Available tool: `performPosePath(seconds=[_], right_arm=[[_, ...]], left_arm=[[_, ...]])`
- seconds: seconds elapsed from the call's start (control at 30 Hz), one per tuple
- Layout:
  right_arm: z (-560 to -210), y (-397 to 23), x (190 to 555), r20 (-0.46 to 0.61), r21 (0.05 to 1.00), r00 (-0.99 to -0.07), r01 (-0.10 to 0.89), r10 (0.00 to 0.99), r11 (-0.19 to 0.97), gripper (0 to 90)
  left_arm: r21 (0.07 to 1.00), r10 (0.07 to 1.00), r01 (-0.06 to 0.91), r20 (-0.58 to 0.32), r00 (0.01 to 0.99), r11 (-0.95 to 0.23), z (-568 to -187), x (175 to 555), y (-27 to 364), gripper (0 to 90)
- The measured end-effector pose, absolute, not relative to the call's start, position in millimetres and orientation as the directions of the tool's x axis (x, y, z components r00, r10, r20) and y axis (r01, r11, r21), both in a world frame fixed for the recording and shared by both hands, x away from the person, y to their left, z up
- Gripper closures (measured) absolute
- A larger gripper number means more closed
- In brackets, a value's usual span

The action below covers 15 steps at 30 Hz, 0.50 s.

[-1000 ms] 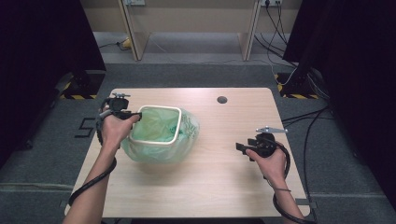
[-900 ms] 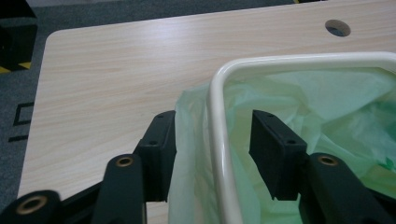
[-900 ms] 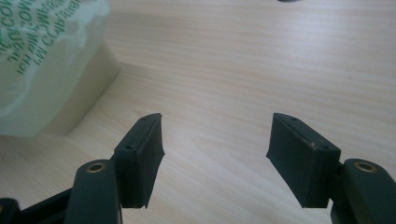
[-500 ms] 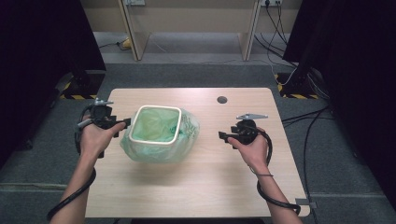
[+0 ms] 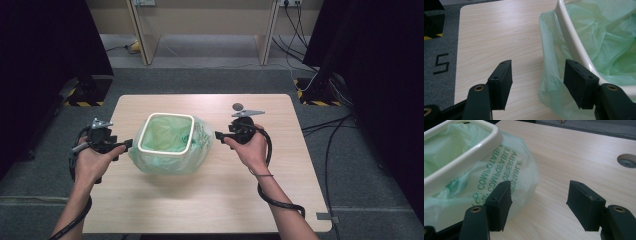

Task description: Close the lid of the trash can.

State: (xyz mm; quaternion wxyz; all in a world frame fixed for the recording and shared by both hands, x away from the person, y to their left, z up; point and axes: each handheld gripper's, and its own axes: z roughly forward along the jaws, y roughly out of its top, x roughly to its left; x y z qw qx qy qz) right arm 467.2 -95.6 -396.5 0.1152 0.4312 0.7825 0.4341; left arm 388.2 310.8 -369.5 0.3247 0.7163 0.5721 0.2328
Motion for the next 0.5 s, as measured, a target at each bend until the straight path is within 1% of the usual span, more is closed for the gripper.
performPosePath(seconds=[0.3, 0.5], right_arm=[[-388, -67, 474, 0.186, 0.78, -0.627, 0.563, 0.757, 0.274, 36.0], [-386, -54, 477, 0.182, 0.776, -0.636, 0.561, 0.75, 0.288, 36.5]], left_arm=[[0.732, 0.961, 0.659, -0.022, 0.275, -0.172, -372, 386, 299, 39.2], [0.729, 0.96, 0.66, -0.012, 0.278, -0.182, -373, 384, 297, 39.3]])
